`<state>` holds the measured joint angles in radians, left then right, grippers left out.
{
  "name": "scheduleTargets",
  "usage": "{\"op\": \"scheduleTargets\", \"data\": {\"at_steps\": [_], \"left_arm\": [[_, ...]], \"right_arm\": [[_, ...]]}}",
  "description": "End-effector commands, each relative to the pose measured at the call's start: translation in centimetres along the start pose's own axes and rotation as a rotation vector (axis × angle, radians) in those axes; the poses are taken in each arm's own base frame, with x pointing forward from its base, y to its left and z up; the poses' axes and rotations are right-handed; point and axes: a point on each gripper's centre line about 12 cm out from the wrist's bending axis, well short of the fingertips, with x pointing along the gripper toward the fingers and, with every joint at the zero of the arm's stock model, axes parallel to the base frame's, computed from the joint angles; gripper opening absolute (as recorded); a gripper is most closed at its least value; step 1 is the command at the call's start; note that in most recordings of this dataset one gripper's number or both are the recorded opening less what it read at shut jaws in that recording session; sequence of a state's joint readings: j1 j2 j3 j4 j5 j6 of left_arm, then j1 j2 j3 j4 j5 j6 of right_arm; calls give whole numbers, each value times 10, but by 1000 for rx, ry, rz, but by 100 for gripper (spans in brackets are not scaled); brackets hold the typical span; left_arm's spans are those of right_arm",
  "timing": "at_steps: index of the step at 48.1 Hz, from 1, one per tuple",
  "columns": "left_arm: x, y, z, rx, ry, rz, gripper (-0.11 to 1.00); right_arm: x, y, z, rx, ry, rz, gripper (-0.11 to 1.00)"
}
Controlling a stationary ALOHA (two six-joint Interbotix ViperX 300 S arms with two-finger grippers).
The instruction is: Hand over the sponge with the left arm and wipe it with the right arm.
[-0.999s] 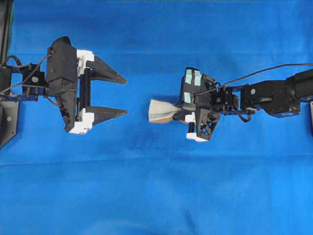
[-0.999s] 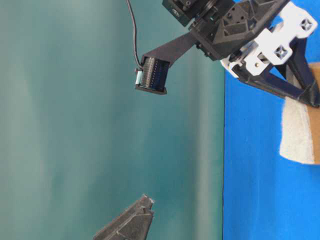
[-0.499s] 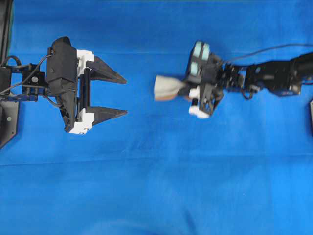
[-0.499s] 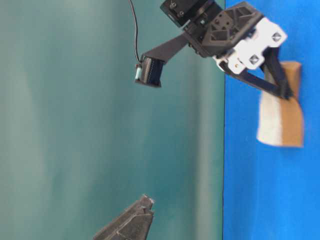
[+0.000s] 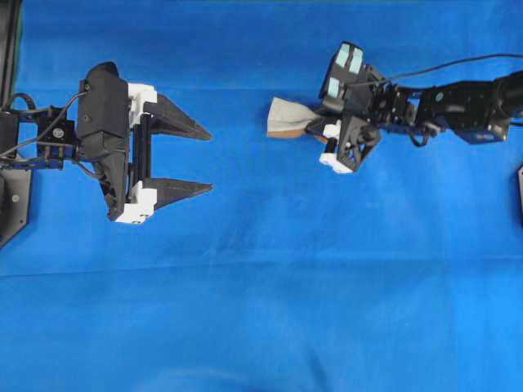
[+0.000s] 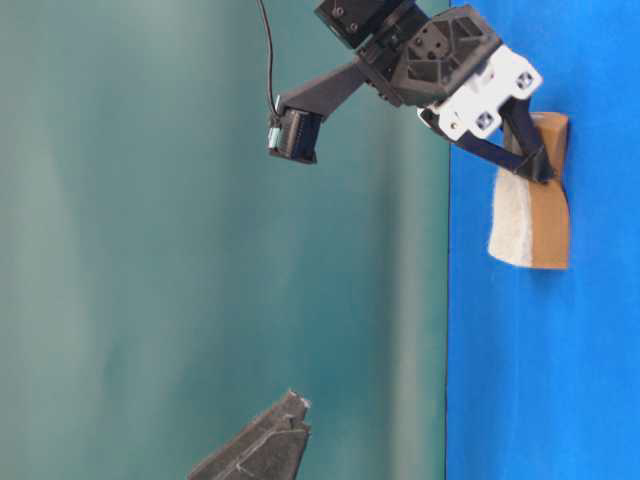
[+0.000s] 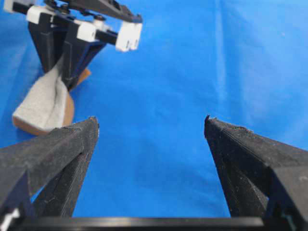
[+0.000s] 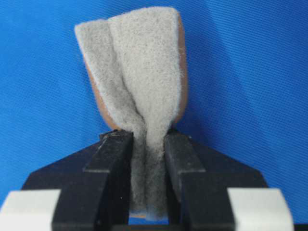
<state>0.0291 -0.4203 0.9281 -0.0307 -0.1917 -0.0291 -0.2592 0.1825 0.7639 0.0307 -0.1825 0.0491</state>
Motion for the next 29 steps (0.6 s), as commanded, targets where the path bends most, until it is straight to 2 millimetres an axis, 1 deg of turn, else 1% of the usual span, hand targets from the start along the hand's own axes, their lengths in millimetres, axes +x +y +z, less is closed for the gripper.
{"op": "scheduleTargets", "data": {"at_steps": [1,7,10,13,18,21,24,29], "left_arm": [[-2,-1,7,5,-24,-3,86],[-2,-1,8,8,-27,-3,86],[-2,-1,8,8,-27,-3,86],[-2,-1,8,8,-29,-5,86],[-2,-1,8,8,-29,-5,86],[-2,-1,8,8,-29,-5,86],[-2,-1,8,8,-29,-5,86],[-2,-1,8,8,-30,-5,86]], "right_arm": [[-4,28,8,-34,-29,54,24],[-6,62,3,-51,-23,116,23],[-9,82,1,-68,-22,156,24],[-12,98,0,-80,-22,188,23],[-15,119,1,-91,-29,229,23],[-17,127,0,-95,-29,245,24],[-17,129,0,-95,-31,250,24],[-16,126,1,-94,-30,243,23]]}}
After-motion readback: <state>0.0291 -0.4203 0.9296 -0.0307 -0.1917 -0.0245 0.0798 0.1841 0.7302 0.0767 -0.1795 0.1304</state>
